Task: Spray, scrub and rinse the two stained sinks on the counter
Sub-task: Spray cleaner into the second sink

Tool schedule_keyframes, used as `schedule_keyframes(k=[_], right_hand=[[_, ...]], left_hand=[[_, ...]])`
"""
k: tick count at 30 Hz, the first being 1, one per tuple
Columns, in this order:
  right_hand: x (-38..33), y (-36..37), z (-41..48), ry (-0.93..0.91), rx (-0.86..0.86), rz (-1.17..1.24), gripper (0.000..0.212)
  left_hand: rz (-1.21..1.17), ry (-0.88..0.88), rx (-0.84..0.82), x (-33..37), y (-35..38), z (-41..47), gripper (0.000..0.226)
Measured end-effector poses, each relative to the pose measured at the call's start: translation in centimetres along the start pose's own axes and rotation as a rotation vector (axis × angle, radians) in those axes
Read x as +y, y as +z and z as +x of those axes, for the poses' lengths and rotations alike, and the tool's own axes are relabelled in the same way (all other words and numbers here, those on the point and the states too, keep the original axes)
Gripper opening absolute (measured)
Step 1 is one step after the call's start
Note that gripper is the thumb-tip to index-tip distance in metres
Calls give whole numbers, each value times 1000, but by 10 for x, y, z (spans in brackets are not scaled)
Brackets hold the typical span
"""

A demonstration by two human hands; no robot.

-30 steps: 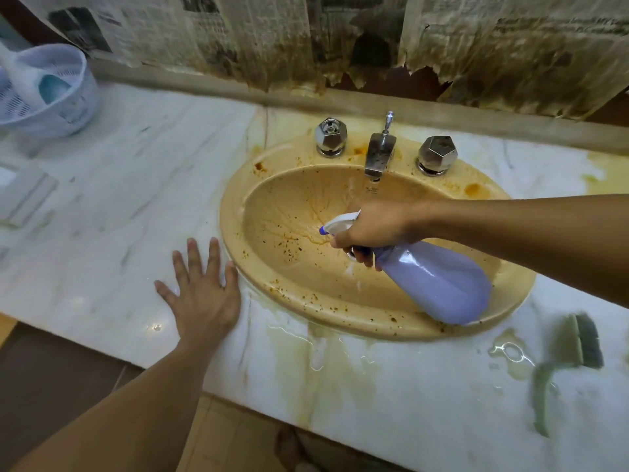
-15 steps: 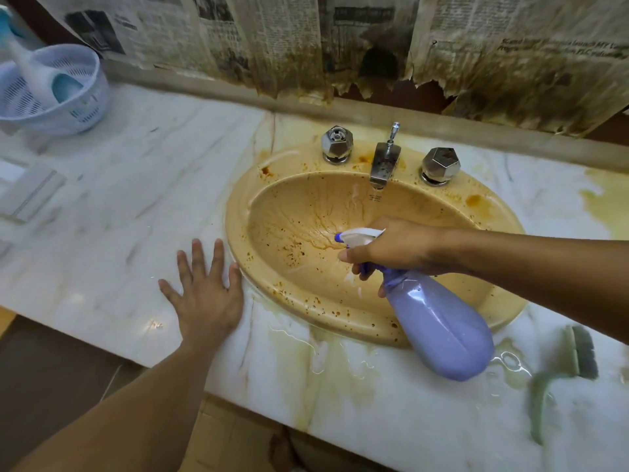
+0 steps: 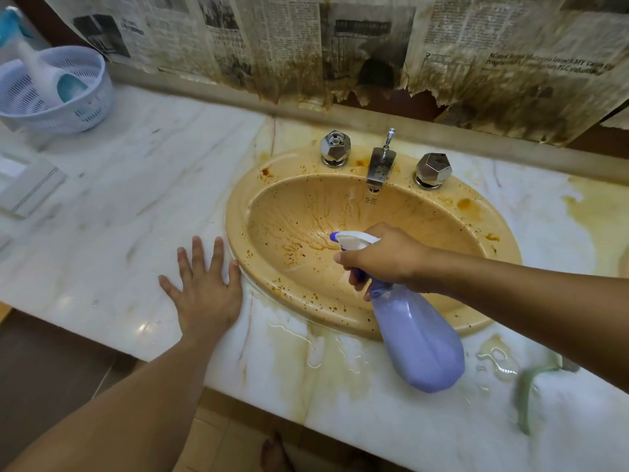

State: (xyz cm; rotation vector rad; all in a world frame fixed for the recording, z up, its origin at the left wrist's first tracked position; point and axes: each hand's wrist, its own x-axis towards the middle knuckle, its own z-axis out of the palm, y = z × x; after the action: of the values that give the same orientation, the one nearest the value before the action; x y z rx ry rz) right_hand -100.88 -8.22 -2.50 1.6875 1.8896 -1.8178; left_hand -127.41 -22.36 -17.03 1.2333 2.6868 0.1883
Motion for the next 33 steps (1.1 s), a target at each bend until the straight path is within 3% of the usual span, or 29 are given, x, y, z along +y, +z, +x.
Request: schedule_keyframes(k=[4, 8, 15, 20, 25, 33], right_hand=[[2, 3, -5, 11, 51, -19, 27], [10, -13, -18, -35, -88, -144, 35], [40, -51, -49, 78, -118, -263, 33], [43, -91, -51, 50, -211, -380, 37], [45, -101, -41, 49, -205, -341, 27], [35, -71, -40, -41, -298, -346, 43]], left_hand=[[-6, 9, 2, -1, 0, 0, 63], [-8, 14, 0, -1, 0, 0, 64], [-28, 8, -3, -3, 0, -1, 64], [-27, 2, 5, -2, 0, -2, 63], [-11, -6, -4, -1, 0, -1, 63], [2, -1, -9, -3, 1, 0, 64]])
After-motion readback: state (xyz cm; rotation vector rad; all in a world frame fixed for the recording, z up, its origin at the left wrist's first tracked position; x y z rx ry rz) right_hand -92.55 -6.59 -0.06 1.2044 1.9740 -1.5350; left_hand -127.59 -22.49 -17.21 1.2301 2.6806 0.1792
